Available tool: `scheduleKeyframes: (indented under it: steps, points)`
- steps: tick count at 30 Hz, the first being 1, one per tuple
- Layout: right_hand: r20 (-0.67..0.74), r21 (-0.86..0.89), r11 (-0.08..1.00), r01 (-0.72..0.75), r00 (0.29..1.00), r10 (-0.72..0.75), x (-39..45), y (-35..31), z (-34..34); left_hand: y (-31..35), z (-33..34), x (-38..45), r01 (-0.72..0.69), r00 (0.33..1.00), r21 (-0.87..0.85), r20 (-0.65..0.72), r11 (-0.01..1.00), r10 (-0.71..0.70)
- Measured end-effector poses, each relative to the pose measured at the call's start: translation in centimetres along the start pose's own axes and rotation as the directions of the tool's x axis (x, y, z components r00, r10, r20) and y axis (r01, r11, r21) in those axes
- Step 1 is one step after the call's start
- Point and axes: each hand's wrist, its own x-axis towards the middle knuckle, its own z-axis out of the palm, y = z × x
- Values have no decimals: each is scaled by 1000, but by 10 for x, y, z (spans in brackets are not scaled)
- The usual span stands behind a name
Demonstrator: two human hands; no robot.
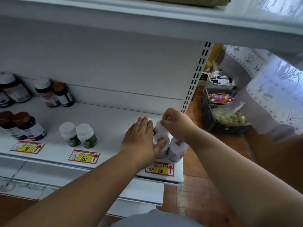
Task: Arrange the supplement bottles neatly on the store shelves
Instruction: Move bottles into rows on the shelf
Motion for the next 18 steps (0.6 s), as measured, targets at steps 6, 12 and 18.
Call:
scheduleKeyframes:
  steps: [6,12,18]
  points:
    - [-129,-21,985,171,976,-173,-7,-30,-3,-21,-31,-16,-44,981,-47,-193,998,34]
    - [-177,69,949,309,940,-293,-7,-114,36,-106,-58,-40,-23,934,-104,-358,994,-15]
    - [-153,63,945,321,939,-308,4,-208,101,-208,-97,-66,29,919,-67,-390,997,-53]
